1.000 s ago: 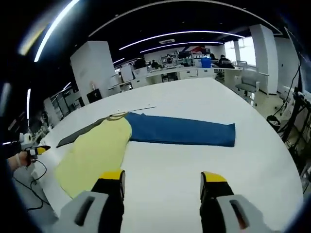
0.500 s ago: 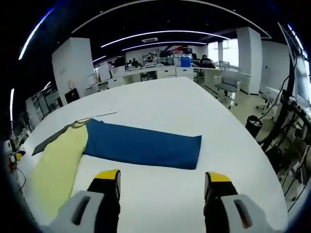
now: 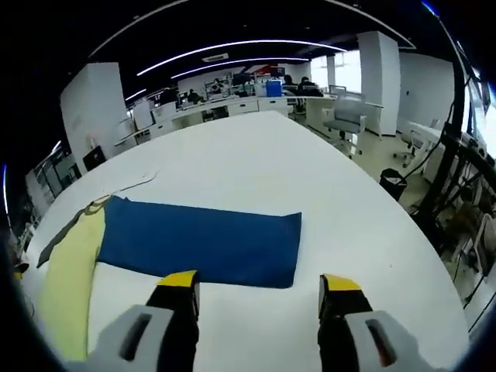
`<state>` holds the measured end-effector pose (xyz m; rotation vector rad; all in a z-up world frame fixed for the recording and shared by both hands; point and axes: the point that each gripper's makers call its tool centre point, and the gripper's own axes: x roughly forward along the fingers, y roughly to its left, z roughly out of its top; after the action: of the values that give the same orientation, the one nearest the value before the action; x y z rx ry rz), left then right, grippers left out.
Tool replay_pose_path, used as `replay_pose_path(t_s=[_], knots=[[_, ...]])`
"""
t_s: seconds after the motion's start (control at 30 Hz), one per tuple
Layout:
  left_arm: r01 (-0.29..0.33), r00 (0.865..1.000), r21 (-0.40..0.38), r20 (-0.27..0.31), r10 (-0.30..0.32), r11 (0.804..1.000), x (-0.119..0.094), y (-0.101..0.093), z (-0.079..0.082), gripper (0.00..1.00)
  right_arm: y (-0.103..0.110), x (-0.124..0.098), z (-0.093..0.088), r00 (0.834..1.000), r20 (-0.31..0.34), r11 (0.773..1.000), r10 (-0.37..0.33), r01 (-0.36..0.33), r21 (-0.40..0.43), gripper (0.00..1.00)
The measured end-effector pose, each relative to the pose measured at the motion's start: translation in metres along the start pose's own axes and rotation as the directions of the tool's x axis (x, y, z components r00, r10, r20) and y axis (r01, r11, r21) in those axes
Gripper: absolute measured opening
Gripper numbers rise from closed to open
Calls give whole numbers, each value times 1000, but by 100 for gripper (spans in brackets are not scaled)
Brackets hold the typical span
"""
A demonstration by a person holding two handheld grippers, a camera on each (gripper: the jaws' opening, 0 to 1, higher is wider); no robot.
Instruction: Fold the garment on the visible template until the final outline fits inside the template.
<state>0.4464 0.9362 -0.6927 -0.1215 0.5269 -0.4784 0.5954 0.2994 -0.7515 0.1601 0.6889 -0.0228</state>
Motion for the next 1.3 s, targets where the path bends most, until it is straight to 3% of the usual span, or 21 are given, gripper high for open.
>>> replay_pose_path(t_s=[0.23, 0.4, 0.5, 0.73, 1.0, 1.13, 1.3], knots=[[29, 999, 42, -32, -28, 999, 0, -4, -6, 90, -16, 12, -1, 1000, -3, 998, -14, 14, 66, 46], [36, 998, 79, -54, -32, 996, 0, -5, -11, 99, -19, 17, -7, 1000, -25, 997, -15, 16, 78, 32], [38, 998, 76, -60, -33, 996, -2, -5, -13, 98, -21, 17, -6, 1000, -20, 996, -17, 19, 86, 27], [30, 998, 62, -64, -26, 998, -9, -6, -20, 97, -20, 12, -8, 999, -28, 995, -21, 23, 98, 0], [21, 998, 46, -63, -18, 999, -15, -7, -26, 92, -10, -1, 15, 999, 19, 999, -30, 29, 30, 0], [17, 999, 44, -39, -16, 999, -18, -9, -25, 90, 8, -8, 34, 999, 46, 1000, 7, -7, -5, 0], [23, 1000, 55, -20, -22, 998, -18, -14, -24, 90, 48, -12, 51, 996, 38, 994, 80, -77, -72, 0]])
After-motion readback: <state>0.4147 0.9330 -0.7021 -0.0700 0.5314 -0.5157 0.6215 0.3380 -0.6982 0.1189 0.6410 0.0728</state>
